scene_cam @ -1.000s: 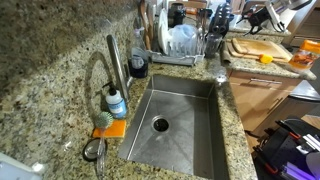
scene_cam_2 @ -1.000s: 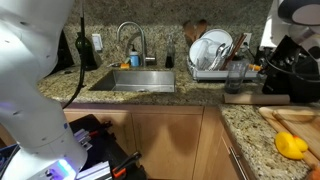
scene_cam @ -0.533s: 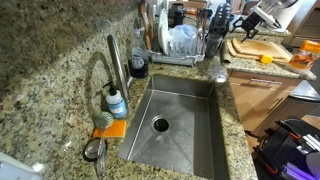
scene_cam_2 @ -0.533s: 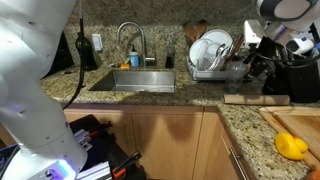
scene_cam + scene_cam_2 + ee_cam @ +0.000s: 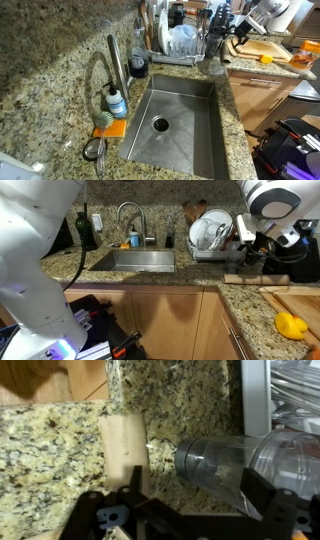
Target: Remove the paper towel roll from the clear bottle on the right and place it on the counter, place the bottle in the sink
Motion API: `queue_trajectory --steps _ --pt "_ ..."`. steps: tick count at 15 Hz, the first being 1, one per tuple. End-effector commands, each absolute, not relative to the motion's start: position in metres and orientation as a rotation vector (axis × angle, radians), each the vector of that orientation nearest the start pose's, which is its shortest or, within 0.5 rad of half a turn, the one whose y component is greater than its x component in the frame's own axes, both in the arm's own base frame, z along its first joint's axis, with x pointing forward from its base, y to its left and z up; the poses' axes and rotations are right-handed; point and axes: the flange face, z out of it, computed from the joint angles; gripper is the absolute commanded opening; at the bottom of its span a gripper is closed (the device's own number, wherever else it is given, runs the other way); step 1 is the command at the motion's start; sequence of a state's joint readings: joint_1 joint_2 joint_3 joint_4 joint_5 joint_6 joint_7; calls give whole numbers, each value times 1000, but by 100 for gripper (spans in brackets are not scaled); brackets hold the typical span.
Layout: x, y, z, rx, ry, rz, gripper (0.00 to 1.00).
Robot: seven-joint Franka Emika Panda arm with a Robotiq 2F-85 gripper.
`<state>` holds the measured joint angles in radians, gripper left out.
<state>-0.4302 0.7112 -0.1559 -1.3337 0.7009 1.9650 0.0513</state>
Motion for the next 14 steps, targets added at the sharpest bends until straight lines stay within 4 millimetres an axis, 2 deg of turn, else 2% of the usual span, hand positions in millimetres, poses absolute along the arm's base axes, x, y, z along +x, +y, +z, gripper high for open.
queue_trajectory --steps 1,2,9,10,12,14 --pt "651 -347 308 -2360 1119 -117 100" --pt "653 -346 303 -2367 1110 -125 100" --pt "654 -332 350 -2432 1119 -249 100" --pt "662 -337 338 -2410 1093 -228 100" --pt "663 -335 349 -2416 1094 -246 100" --pt "662 -334 351 -2416 1095 -247 100"
